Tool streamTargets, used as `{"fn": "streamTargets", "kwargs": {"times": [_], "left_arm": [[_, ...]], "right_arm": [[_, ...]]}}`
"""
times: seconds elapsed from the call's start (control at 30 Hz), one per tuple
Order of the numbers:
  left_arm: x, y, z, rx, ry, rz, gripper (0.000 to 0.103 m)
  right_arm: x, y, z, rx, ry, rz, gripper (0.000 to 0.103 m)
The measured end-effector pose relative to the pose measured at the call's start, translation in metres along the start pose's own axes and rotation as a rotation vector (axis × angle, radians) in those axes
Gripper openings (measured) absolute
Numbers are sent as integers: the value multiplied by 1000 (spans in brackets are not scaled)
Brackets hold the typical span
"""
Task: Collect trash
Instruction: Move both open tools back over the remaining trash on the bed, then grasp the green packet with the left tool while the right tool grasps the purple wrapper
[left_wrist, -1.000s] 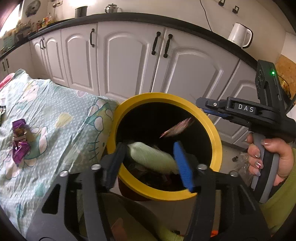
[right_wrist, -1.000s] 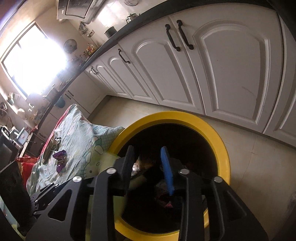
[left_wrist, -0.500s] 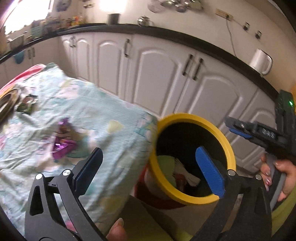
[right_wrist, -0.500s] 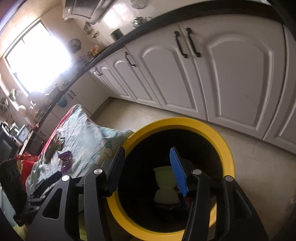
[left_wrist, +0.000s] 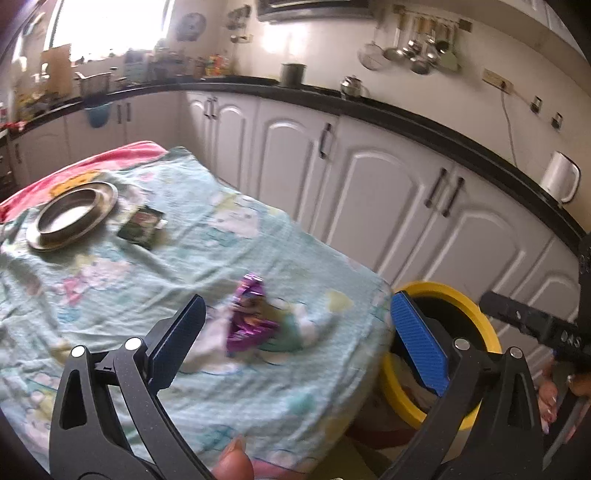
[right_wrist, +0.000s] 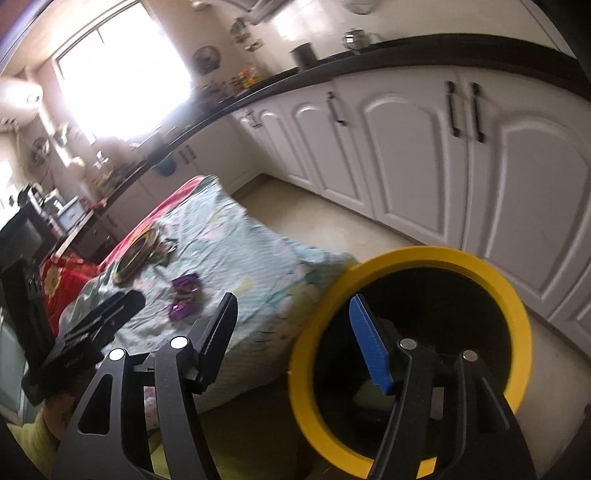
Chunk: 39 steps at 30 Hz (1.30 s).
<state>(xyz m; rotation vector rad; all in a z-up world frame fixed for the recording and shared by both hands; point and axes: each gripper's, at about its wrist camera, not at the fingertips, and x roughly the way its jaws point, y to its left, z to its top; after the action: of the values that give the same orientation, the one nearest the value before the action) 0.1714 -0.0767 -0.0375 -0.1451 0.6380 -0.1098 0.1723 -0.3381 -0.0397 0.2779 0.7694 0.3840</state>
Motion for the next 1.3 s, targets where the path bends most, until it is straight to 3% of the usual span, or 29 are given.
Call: {"fn": "streamTargets", "kwargs": {"times": [0.4,0.7,0.97,1.13,1.17,1.2,1.3], "left_arm": [[-9,77,10,-150,-46,112,92],[-7,136,16,-241,-56,208,92],[13,164,29,-233,-33,248,92],[36,171,39,-201,-2,237,83],[42,173,41,-201,5,231,81],[48,175,42,-202,13,229,77],[66,183,47,-231,43,216,66]], "right_arm": [[48,75,-3,-184,102,76,61],[97,115,0,-244,182,126,61],[144,145,4,-265,238,136,61],[174,153,-4,-265,287,120,60],[179,155,-7,-268,306,123,55],[183,157,-12,-280,327,130,43],[181,167,-25,-368,321,114,43]]}}
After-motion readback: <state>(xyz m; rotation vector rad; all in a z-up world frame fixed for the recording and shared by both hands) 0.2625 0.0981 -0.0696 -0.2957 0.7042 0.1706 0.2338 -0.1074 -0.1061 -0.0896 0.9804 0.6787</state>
